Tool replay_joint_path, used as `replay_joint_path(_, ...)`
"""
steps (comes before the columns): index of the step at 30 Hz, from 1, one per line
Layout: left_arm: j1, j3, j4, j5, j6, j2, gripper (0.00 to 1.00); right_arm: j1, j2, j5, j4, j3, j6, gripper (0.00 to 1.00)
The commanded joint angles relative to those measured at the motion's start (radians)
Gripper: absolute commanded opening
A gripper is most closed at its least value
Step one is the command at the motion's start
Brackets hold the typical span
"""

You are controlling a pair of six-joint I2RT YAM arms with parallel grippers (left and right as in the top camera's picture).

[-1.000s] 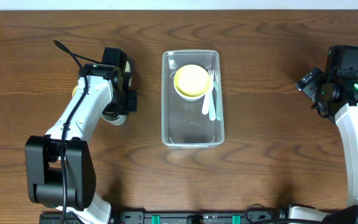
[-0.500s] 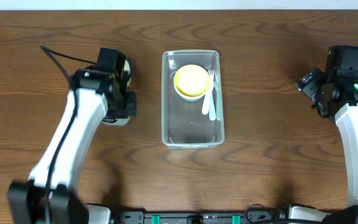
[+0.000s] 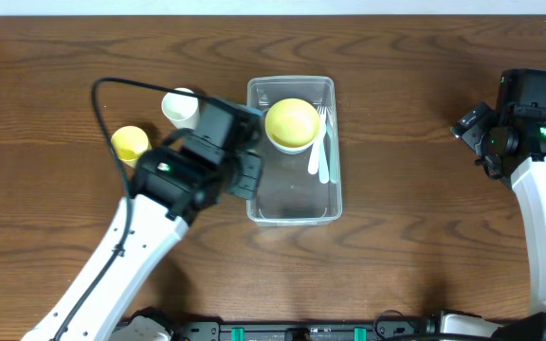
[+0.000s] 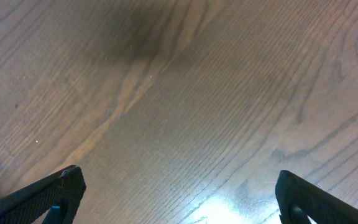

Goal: Pack container
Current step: 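Carry the grey cup right and lower it into the container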

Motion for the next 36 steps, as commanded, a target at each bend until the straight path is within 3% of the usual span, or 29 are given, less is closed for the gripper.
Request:
replay_joint_path(1, -0.081, 0.016, 0.041, -0.070, -0.005, 0.037, 0.06, -0.003, -0.001, 0.017, -0.001, 0.013, 0.016, 0.99)
replay_joint_path(6, -0.162, 0.016, 0.114, -0.146, -0.005, 0.111, 0.06, -0.003, -0.001, 0.018, -0.001, 0.013, 0.016, 0.99)
replay_joint_path(15, -0.174, 0.016, 0.186, -0.152, -0.005, 0.277, 0.06, -0.003, -0.001, 0.018, 0.000, 0.013, 0.016, 0.99)
replay_joint_path(33, -0.174, 0.015, 0.187, -0.190, 0.006, 0.467, 0.06, -0.003, -0.001, 0.017, -0.001, 0.013, 0.016, 0.99)
replay_joint_path(34, -0.174, 0.015, 0.187, -0.195, 0.006, 0.467, 0.07, -0.003, -0.001, 0.017, 0.000, 0.013, 0.016, 0.99)
replay_joint_path(36, -0.174, 0.015, 0.188, -0.202, 0.006, 0.466, 0.26, -0.003, -0.001, 0.017, -0.001, 0.013, 0.016, 0.99)
